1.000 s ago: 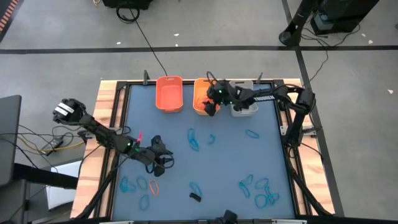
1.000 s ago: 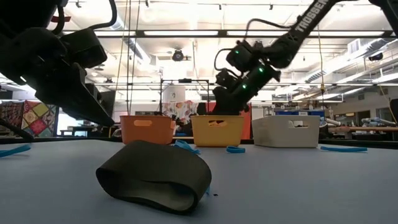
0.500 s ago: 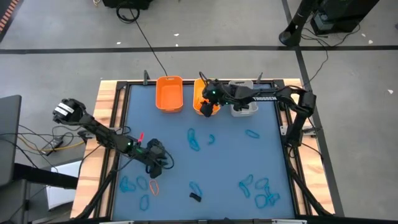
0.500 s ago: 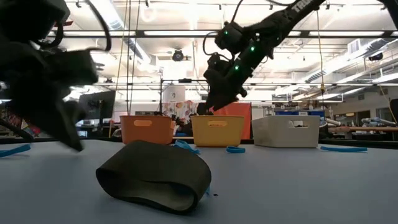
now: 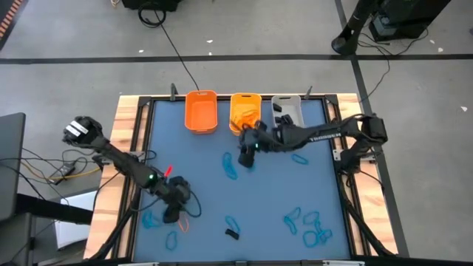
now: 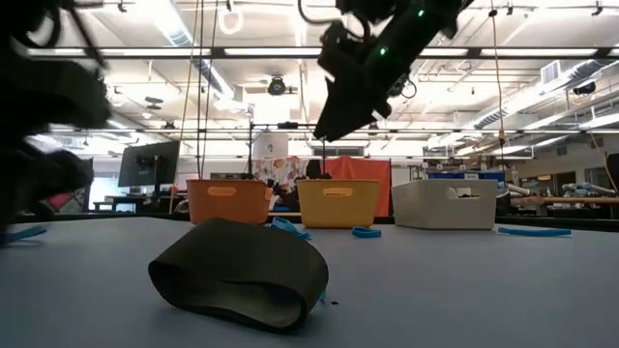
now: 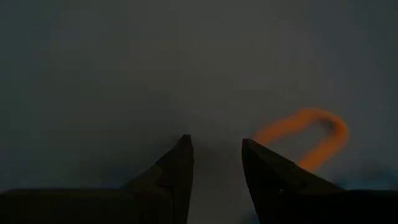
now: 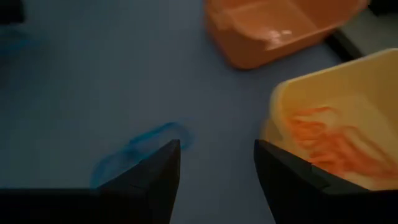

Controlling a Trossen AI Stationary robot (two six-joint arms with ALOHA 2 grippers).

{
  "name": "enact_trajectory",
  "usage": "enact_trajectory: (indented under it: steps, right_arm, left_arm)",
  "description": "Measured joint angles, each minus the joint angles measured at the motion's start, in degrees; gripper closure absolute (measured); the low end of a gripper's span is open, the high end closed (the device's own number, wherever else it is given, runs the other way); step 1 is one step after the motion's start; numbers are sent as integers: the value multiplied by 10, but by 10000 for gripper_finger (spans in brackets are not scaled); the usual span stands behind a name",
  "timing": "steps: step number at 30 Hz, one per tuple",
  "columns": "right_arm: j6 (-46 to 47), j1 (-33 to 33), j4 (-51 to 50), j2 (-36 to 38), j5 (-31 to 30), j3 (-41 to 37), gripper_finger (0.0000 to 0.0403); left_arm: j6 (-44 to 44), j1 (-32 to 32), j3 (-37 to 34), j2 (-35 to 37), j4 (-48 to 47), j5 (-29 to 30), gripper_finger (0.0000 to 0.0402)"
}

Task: Sort rubber bands into baskets
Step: Put the orange rubber band into the yellow bin

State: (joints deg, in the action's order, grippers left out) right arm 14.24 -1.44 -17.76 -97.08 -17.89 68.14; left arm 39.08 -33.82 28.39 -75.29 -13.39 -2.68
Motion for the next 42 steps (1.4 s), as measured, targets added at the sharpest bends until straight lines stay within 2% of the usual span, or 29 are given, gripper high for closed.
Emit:
enact_trajectory:
  steps: [8, 14, 33, 42]
  right_arm:
    - [12, 89, -1, -2, -60, 0, 188]
    - [19, 122, -6, -3, -79, 0, 188]
    - [28, 126, -12, -3, -80, 0, 188]
    - [28, 126, -12, -3, -80, 0, 188]
  left_arm:
    - [-12, -49, 9, -5, -21, 25, 259]
    - [-12, -67, 4, -5, -9, 56, 259]
    - [0, -75, 39, -5, -32, 49, 259]
    - [4, -91, -8, -16, 26, 84, 259]
